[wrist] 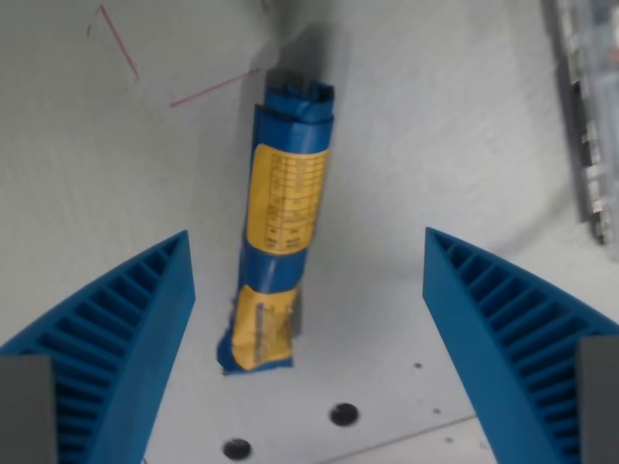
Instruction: Move above the blue bag
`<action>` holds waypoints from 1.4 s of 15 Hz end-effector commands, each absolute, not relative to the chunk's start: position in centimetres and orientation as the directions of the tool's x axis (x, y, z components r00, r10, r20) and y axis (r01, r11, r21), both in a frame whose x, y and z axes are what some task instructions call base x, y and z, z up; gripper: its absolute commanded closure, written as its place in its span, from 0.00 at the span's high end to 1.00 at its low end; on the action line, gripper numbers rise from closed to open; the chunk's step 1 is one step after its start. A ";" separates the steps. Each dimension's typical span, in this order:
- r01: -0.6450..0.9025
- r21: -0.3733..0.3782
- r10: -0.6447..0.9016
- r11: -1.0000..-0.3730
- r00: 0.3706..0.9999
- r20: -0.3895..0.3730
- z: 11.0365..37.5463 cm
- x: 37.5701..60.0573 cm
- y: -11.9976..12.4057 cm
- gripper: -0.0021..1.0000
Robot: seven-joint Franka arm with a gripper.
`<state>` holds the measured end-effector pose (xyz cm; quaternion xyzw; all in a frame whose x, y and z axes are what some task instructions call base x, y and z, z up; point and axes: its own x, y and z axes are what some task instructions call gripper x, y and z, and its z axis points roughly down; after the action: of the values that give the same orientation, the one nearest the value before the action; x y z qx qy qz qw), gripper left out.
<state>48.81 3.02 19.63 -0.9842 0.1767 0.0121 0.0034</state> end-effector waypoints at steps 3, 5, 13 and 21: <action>-0.513 -0.030 -0.514 -0.858 0.856 0.063 18.1 47.9 4.1 1.00; -0.518 -0.032 -0.519 -0.855 0.853 0.065 17.6 47.7 4.4 1.00; -0.517 -0.031 -0.518 -0.855 0.853 0.067 15.9 47.0 5.1 1.00; -0.499 -0.029 -0.499 -0.866 0.864 0.069 15.5 46.6 5.4 1.00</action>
<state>47.25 4.97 15.81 -0.9702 0.2421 0.0124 0.0040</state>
